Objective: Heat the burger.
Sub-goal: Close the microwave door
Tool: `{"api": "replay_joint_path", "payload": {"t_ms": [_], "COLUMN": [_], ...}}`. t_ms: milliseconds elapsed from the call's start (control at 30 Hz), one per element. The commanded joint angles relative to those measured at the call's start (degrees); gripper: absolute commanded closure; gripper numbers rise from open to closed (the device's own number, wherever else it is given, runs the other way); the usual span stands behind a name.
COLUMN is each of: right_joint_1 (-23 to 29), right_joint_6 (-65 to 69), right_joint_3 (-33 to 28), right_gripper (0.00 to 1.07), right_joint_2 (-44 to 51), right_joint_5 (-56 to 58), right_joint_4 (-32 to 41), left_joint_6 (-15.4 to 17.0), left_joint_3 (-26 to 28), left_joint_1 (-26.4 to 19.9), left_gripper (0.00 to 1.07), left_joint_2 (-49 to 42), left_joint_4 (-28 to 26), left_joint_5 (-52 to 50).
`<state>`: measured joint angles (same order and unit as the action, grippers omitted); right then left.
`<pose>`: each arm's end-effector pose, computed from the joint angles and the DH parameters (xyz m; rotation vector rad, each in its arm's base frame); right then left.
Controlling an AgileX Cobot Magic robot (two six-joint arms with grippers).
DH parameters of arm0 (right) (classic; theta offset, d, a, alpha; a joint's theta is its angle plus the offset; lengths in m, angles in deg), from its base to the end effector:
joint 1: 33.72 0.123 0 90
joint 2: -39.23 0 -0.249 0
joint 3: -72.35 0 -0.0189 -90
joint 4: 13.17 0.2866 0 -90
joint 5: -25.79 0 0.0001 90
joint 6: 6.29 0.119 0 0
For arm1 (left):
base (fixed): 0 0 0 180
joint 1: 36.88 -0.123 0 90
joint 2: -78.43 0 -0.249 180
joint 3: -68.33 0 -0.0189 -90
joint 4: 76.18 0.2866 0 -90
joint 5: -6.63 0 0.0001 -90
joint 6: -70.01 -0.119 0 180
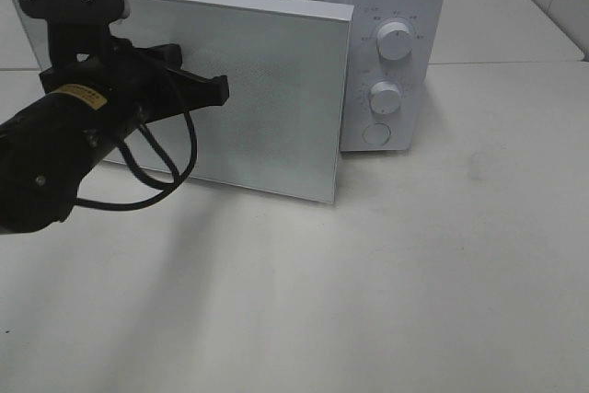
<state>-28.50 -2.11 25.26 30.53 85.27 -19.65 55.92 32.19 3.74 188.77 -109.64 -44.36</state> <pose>0.0881 -0.0036 0.2871 -0.0139 2.0069 -0.0298 0.3112 -0.1998 0.1080 0.1667 1.7364 -0.2403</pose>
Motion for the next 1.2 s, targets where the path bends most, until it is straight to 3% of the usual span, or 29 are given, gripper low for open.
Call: {"api": "replay_joint_path", "payload": {"t_ms": [33,800,1067,1200], "right_joint_1": [-0.5,-0.5,-0.5,-0.4], "right_joint_6": [0.2,0.2,0.2,0.2], "right_joint_3": [0.1,0.1,0.1,0.1], "right_gripper": [0.32,0.32,0.32,0.32], "right_joint_2": [1.6,1.6,1.6,1.6], "right_joint_5": [-0.1,-0.1,-0.1,-0.1], "right_joint_4": [-0.2,-0.3,-0.3,-0.3], "left_joint_6": [-2.8,-4.4,-5.2,-5.3], "left_joint_3": [4.5,22.3,23.9,23.8], "left_joint_1": [0.5,0.5,-0.2,1.7], "left_gripper": [1.07,1.07,1.07,1.07], "left_joint_2": [2.5,13.1,13.4,13.0], "left_joint_4": [-2.4,-8.8,-8.7,-8.2], "left_joint_5": [3.2,4.8,6.5,10.4]}}
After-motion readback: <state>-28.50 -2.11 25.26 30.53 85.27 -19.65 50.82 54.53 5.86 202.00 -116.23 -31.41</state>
